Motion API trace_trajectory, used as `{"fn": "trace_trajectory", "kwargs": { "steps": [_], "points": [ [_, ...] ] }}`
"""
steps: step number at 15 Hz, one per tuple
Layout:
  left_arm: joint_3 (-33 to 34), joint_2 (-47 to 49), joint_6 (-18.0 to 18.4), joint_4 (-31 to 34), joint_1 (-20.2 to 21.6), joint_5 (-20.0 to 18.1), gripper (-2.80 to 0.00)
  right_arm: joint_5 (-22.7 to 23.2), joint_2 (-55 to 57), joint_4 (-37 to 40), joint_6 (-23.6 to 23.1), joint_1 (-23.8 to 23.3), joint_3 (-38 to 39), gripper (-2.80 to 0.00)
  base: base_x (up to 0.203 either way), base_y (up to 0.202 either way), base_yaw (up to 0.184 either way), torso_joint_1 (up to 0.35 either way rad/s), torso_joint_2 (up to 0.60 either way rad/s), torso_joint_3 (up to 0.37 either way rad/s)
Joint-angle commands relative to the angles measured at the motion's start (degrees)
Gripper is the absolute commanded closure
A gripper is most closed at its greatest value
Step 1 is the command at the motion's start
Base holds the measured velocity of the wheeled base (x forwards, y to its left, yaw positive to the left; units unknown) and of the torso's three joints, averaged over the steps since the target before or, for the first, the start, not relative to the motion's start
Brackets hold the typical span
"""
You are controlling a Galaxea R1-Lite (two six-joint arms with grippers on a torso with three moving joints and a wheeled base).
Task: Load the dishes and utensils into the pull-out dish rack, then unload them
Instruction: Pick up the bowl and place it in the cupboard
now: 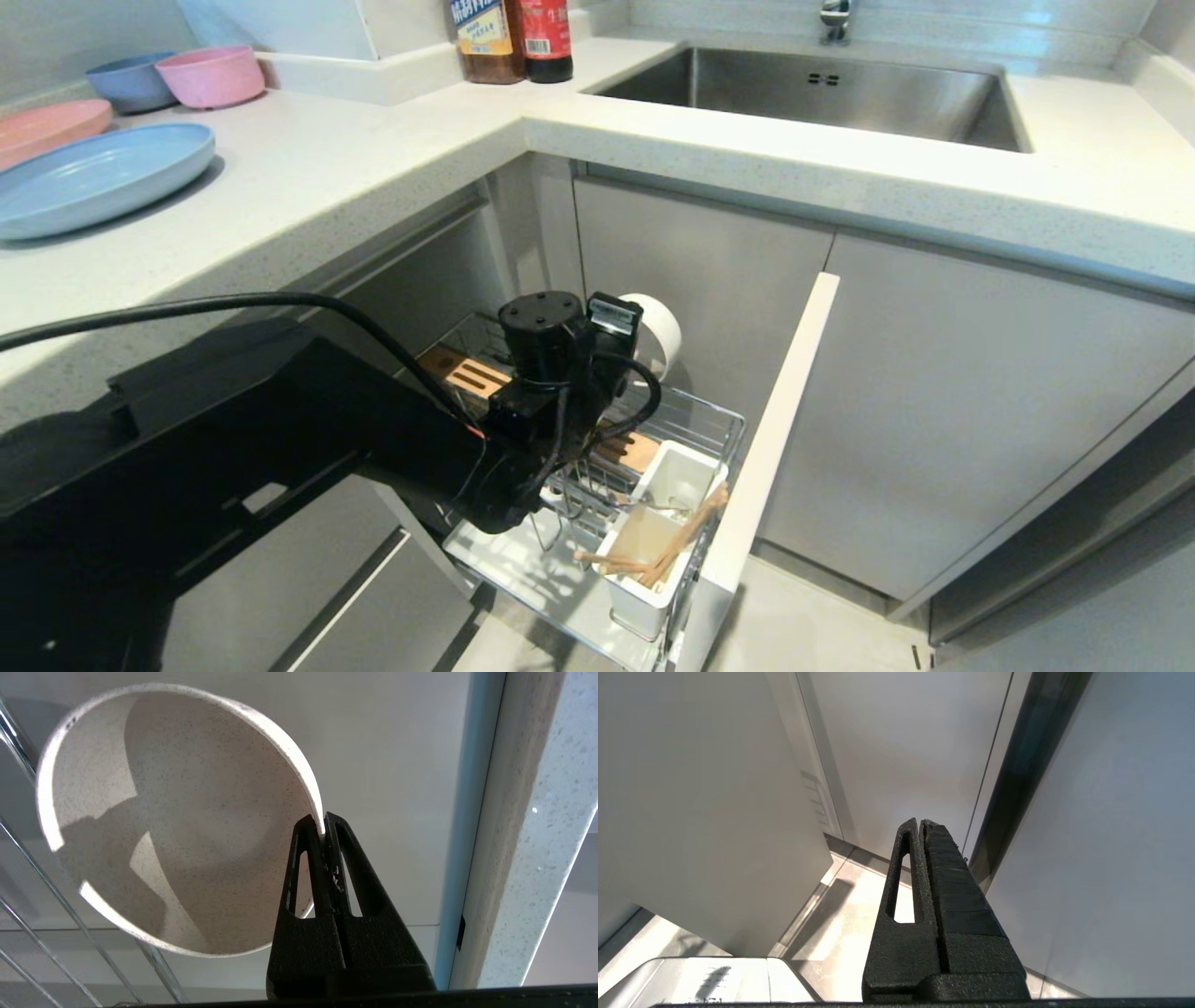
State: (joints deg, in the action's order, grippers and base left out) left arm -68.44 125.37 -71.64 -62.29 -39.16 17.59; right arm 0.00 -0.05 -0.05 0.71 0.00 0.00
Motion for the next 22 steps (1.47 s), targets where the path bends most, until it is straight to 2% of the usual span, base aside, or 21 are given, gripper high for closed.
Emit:
{"fn": "trace_trajectory", "kwargs": {
  "steps": [1, 4, 11, 22],
  "points": [
    [0.1, 0.8, -0.4, -0.1, -0.1, 0.3, 0.00, 0.0, 0.0, 0.0, 0.0, 0.0, 0.1, 0.00, 0.000, 0.000, 0.000, 0.000, 0.00, 0.000],
    [0.2, 0.4, -0.3, -0.1, -0.3, 2.7, 0.00, 0.0, 0.0, 0.0, 0.0, 0.0, 0.1, 0.00, 0.000, 0.000, 0.000, 0.000, 0.00, 0.000],
    [0.9, -0.4, -0.3, 0.1, -1.4, 5.6, 0.00, 0.0, 0.0, 0.0, 0.0, 0.0, 0.1, 0.00, 0.000, 0.000, 0.000, 0.000, 0.00, 0.000],
    [3.5, -4.1, -0.3, 0.2, -1.8, 7.0, 0.00, 0.0, 0.0, 0.0, 0.0, 0.0, 0.1, 0.00, 0.000, 0.000, 0.000, 0.000, 0.00, 0.000]
  ]
}}
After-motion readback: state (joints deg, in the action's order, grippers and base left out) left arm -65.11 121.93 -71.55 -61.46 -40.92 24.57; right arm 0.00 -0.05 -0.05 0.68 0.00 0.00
